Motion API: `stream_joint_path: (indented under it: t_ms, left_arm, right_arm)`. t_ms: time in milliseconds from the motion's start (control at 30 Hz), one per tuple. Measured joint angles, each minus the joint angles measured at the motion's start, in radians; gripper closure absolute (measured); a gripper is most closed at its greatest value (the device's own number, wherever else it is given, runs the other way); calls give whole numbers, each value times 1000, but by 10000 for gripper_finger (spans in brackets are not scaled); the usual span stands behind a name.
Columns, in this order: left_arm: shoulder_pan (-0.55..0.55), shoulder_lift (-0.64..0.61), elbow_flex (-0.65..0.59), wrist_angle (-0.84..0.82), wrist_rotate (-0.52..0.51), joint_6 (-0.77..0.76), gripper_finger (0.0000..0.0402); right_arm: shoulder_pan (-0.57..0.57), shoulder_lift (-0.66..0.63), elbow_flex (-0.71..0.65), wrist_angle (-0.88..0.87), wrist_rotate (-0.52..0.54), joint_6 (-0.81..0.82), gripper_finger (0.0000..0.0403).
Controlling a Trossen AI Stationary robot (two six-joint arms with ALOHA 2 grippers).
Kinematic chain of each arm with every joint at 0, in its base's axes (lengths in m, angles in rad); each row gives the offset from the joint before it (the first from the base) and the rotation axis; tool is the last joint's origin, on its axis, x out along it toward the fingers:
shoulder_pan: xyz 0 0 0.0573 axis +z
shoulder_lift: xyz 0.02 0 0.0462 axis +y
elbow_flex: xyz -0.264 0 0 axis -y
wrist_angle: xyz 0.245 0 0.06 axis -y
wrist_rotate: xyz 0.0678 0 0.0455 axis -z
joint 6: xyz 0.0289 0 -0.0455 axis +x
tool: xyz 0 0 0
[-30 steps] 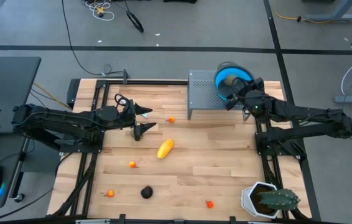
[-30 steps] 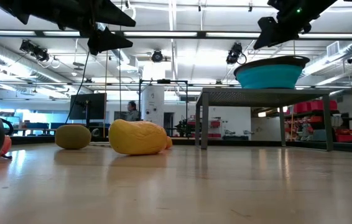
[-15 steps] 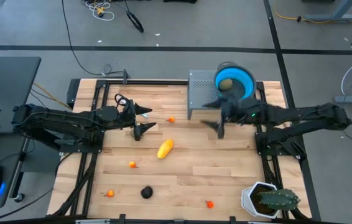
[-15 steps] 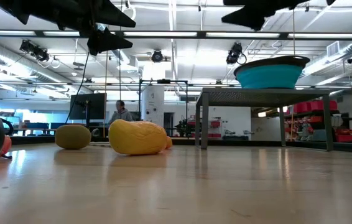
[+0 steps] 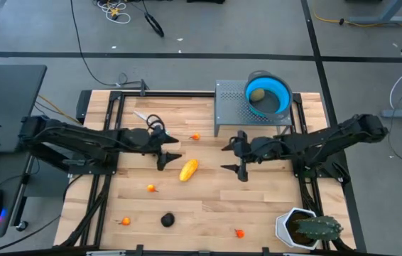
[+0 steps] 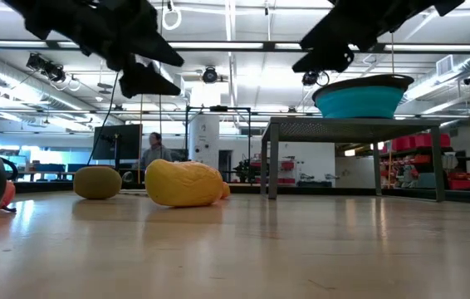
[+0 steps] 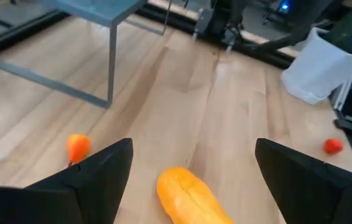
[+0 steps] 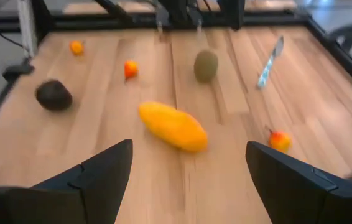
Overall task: Pick & Place Fruit
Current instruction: Put the yellow mango into the blue strainer bowl on the shelf
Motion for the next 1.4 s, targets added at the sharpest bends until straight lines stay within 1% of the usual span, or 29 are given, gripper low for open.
stream_joint_path:
  t_ms: [200,300,400,633,767,833,933,1000,1133,1300,1400]
  left_arm:
    - [-77,191,74,-91,-107,-97,54]
    - [-107,273,105,-98,-120,-142,54]
    - [-129,333,138,-98,-126,-176,54]
    - [-182,414,184,-95,-224,-253,51]
    - [-206,456,185,-105,-316,-286,37]
    - [-211,478,185,-112,-343,-300,26]
    - [-212,509,185,-102,-341,-324,8]
    - [-214,525,185,-101,-332,-334,4]
    - [-217,550,185,-85,-331,-350,8]
    - [-224,565,184,-94,-364,-353,7]
    - [-230,598,186,-81,-368,-357,9]
  right_arm:
    - [49,0,0,-108,82,0,80]
    - [63,0,0,-132,111,0,80]
    - [72,0,0,-135,111,0,80]
    - [80,0,0,-145,111,-23,80]
    - [80,0,0,-144,111,-37,80]
    - [80,0,0,-144,111,-42,80]
    - [80,0,0,-144,111,-45,80]
    - [80,0,0,-144,111,-45,80]
    - [80,0,0,-144,111,-45,80]
    - [80,0,0,-144,111,-45,80]
    - [80,0,0,-143,111,-45,80]
